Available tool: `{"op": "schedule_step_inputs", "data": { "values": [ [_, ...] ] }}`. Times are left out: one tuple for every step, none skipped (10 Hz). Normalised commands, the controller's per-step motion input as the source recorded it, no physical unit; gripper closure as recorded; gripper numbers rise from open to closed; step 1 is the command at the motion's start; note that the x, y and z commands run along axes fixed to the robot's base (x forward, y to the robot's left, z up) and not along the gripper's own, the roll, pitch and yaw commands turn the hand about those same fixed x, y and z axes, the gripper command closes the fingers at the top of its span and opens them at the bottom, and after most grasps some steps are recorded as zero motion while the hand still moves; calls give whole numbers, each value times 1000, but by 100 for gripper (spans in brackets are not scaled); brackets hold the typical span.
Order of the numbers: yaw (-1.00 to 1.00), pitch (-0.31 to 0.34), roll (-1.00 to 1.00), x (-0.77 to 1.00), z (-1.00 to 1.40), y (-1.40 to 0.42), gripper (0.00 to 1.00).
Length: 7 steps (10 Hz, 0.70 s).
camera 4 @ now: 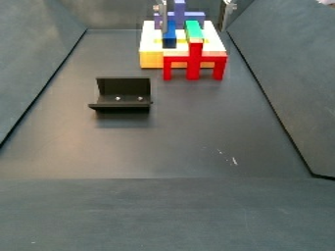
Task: Pick up the red object. Move up. Move to above the board. Insert the red object.
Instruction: Pick up the red object.
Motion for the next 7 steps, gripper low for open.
{"op": "schedule_step_inputs", "data": {
  "values": [
    [-11, 0, 0, 0, -20, -186, 0],
    [0, -44, 0, -94, -146, -669, 0],
    [0, -34, 49, -154, -183, -940, 0],
    [0, -33, 117, -137, -194, -1000, 0],
    [0, -47, 124, -140, -160, -1000, 0],
    [0, -57, 127, -123, -194, -1000, 0],
    [0, -83, 121, -117, -243, -1000, 0]
  ]
}}
